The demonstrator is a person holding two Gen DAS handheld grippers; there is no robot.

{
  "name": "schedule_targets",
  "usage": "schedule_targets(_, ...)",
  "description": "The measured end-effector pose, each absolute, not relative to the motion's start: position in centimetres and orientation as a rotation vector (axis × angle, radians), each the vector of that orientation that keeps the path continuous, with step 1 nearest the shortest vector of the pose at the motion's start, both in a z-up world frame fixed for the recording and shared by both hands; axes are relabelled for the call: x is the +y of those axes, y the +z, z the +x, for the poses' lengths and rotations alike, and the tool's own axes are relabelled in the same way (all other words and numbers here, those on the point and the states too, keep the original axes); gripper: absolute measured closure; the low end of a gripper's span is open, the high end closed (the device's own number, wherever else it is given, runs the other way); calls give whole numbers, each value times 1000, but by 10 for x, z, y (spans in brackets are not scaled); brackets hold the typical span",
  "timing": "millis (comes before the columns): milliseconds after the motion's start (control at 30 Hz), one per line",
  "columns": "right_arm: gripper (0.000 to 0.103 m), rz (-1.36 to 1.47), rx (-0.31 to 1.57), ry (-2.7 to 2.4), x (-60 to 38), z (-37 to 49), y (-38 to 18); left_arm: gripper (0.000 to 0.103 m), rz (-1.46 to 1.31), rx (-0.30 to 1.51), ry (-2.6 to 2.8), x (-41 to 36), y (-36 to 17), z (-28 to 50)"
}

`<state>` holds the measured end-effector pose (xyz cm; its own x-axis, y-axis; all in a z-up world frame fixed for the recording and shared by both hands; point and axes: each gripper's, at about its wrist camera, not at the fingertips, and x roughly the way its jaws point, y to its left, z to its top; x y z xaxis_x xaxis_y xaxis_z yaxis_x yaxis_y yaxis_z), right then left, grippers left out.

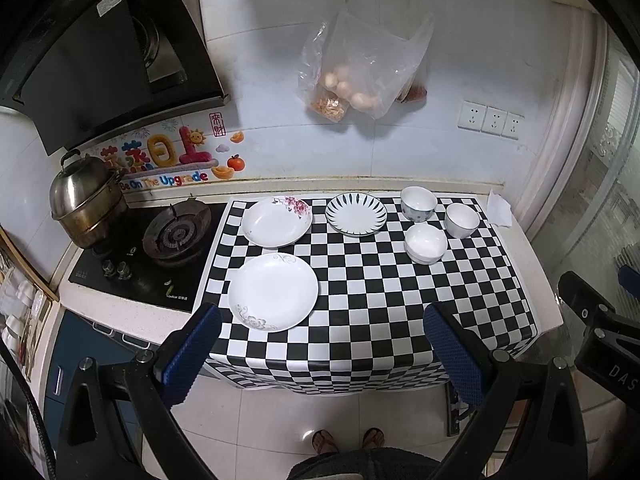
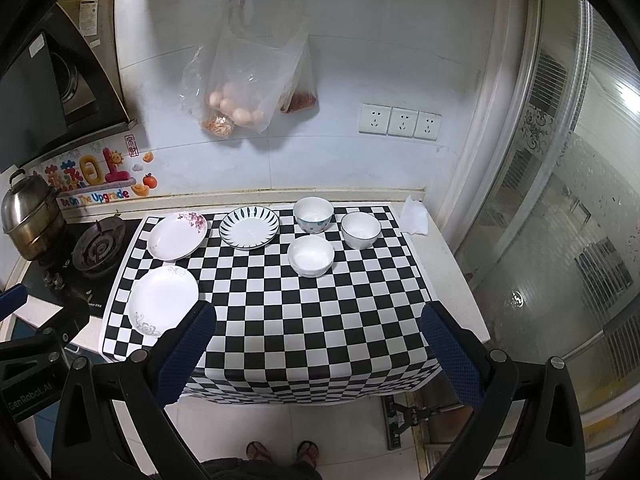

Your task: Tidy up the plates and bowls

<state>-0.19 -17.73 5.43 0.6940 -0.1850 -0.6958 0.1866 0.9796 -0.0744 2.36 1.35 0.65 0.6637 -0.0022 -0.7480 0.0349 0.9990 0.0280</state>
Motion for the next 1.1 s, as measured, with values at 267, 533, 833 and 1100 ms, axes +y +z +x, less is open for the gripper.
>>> schedule_targets(267,0,3,776,-207,-176,-1,55,0,40,843,-21,15,7,24)
schedule_targets(533,0,18,769,-207,-181,6,56,0,46,840,-19,17,7,27)
schedule_targets(833,0,135,762,-90,-189,40,21,0,34,859,59,57,-12,84)
schedule_targets(1100,0,196,1006,147,-139,163,-101,0,-44,1120,213,143,-132,179)
